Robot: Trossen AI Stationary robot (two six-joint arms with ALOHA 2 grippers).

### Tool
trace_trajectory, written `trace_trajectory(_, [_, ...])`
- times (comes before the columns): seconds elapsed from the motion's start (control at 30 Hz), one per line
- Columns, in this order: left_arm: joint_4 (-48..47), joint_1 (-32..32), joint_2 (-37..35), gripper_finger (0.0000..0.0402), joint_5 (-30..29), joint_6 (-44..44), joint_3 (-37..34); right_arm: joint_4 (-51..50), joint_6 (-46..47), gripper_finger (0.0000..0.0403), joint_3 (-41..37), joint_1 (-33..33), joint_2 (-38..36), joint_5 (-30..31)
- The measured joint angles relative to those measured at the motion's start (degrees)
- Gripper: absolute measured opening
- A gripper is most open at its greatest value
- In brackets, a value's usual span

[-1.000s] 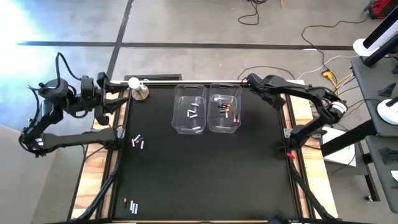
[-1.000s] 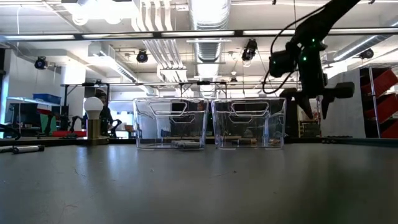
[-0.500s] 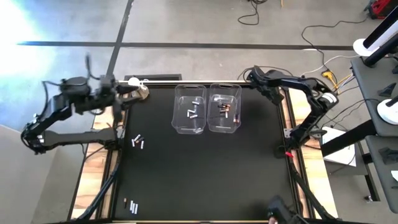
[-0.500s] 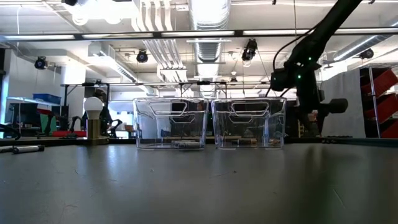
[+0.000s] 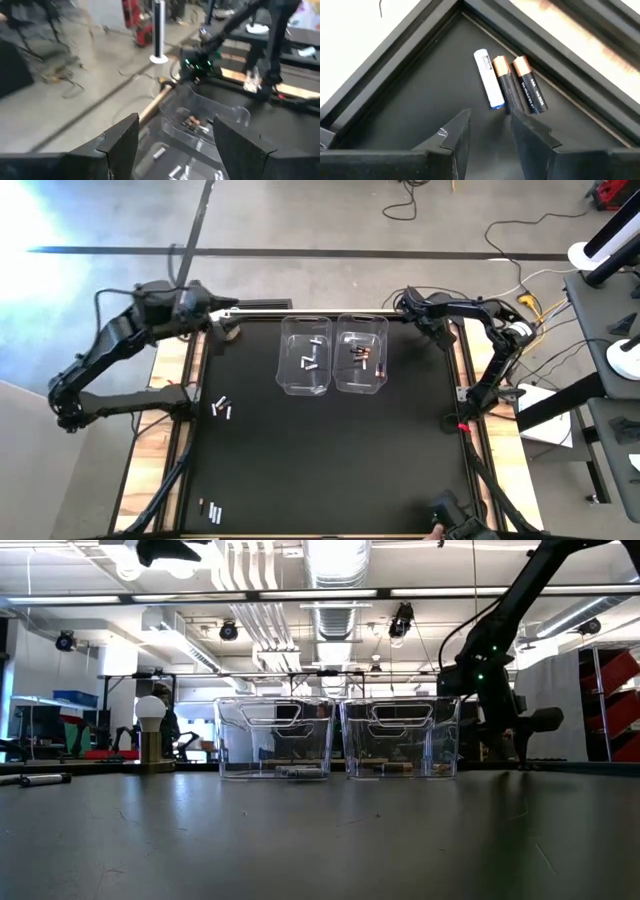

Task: Sort batteries
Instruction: Put the white battery into the left transparent bin

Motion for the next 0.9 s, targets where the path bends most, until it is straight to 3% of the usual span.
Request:
trace_trajectory(0.13, [0.04,1.61,3.24,0.0231,3.52,0.25,-0.61,-0.07,1.11,0.0136,0.00,-0.04,-0.12,1.10])
trace_trajectory(0.63, [-0.97,1.63,8.36,0.0231,3.74,2.16,-1.15,0.95,7.91,0.0099,0.11,-0.06,2.47,7.45])
trace_trajectory(0.9, [-0.51,1.63,9.13,0.0231,3.52,1.50,-1.49,-2.83,7.19,0.0068,3.03,0.16,6.33,4.76])
